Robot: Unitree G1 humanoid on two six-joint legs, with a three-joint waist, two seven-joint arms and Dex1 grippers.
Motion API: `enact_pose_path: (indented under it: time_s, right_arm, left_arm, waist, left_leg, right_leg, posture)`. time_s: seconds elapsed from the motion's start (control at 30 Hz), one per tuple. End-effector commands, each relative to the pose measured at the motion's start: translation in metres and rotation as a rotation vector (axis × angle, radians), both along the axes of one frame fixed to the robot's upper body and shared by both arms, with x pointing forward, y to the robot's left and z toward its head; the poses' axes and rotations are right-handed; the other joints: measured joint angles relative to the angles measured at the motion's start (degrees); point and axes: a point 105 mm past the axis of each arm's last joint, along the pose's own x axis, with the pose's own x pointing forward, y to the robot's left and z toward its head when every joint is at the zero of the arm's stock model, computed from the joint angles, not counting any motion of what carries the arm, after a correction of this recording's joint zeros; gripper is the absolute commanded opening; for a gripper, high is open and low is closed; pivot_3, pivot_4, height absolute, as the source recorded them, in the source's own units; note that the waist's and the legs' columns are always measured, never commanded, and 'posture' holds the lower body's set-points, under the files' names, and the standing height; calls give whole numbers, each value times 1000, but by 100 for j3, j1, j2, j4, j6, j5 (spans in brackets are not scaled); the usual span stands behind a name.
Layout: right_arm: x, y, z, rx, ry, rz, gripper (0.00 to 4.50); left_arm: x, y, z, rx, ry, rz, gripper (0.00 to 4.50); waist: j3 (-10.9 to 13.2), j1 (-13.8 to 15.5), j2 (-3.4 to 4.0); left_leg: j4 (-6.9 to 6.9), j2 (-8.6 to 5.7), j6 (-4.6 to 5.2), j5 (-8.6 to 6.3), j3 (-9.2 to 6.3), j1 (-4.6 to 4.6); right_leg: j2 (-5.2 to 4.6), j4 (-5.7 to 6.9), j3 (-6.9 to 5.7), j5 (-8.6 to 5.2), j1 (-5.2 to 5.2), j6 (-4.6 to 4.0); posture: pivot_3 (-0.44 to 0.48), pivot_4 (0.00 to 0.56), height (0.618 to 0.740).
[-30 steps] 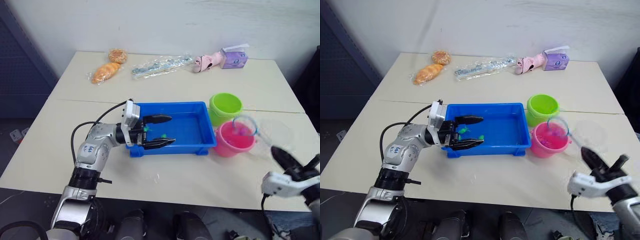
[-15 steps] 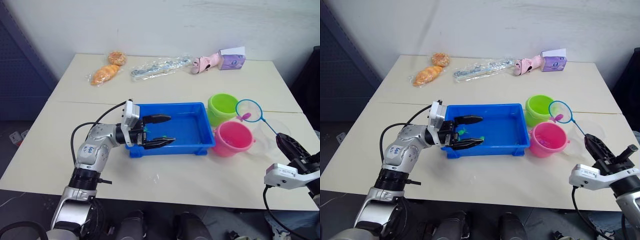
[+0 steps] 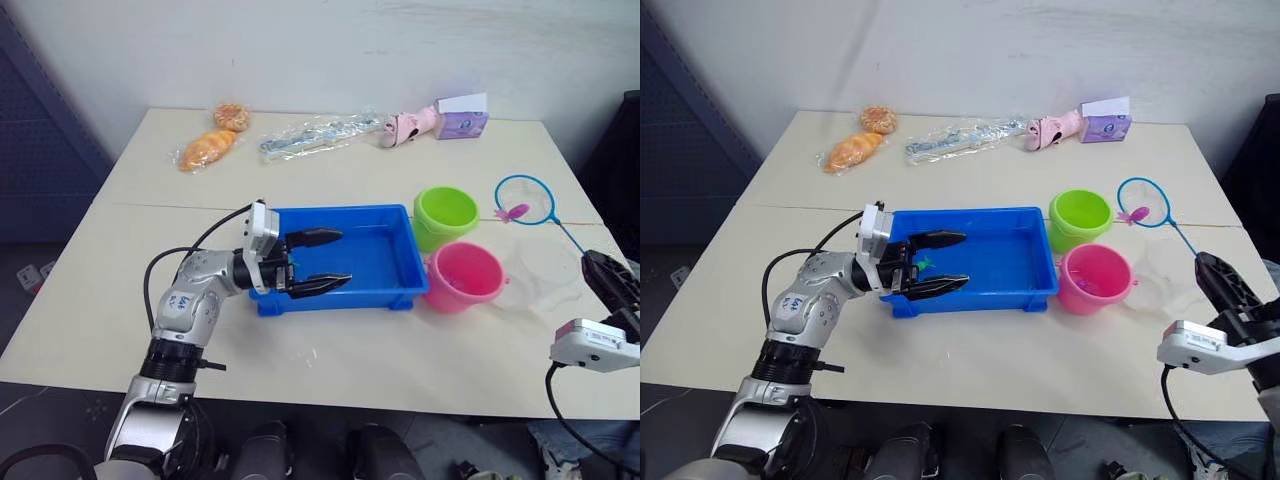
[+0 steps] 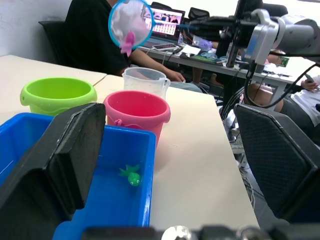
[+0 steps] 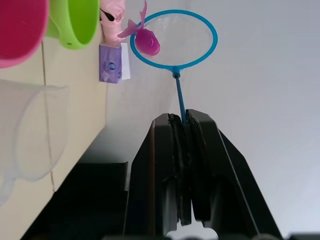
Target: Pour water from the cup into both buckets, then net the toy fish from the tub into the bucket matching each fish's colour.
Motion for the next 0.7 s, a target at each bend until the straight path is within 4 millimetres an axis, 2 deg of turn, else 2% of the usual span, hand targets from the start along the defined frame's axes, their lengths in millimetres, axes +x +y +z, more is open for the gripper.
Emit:
enact_pose_path:
  time_s: [0.03,0.13,0.27,0.37,0.5,0.6,0.7]
  right_arm:
    - [-1,14,-4,-21,7,51,0]
    - [-1,11,24,-53,-87,41,0]
    - [-3,2,24,-68,-82,23,0]
    - [-2,6,34,-61,-134,35,0]
    - [-2,8,17,3,-93,36,0]
    - [-3,16,34,212,-146,78,0]
    - [1,28,36,437,-84,172,0]
  left_arm:
    - [0,1,9,-13,-48,2,4428]
    - [3,1,12,-26,-58,13,4428]
    - [1,-2,10,-28,-56,3,4428]
    - [1,-2,11,-29,-57,5,4428]
    - [1,0,10,-26,-58,10,4428]
    - [-1,6,11,-24,-59,17,4428]
    - [-1,15,11,-4,-62,30,4428]
  waist:
    - [2,9,19]
    - [4,-16,34]
    - [-1,-2,16]
    - [-1,5,16]
    - [0,5,15]
    - [0,-1,15]
    - [2,-62,11]
  left_leg:
    - [-1,-1,0,0,-1,-2]
    - [1,-8,7,-1,10,-4]
    - [-2,0,1,-2,6,7]
    - [-18,-2,0,-1,7,6]
    - [-19,-2,0,0,7,6]
    - [-24,-2,-2,1,7,6]
    - [-27,-1,-1,1,12,11]
  right_leg:
    - [-1,0,-1,0,-2,0]
    - [-8,2,6,0,-7,1]
    - [0,2,3,-1,2,1]
    - [-1,-4,5,0,-1,1]
    - [-1,-8,4,0,0,1]
    - [-1,-9,4,-1,-2,1]
    - [-1,-10,8,0,2,1]
  posture:
    - [0,150,740]
    - [0,150,740]
    - [0,150,740]
    - [0,150,740]
    - [0,150,740]
    - [0,150,740]
    - [0,150,740]
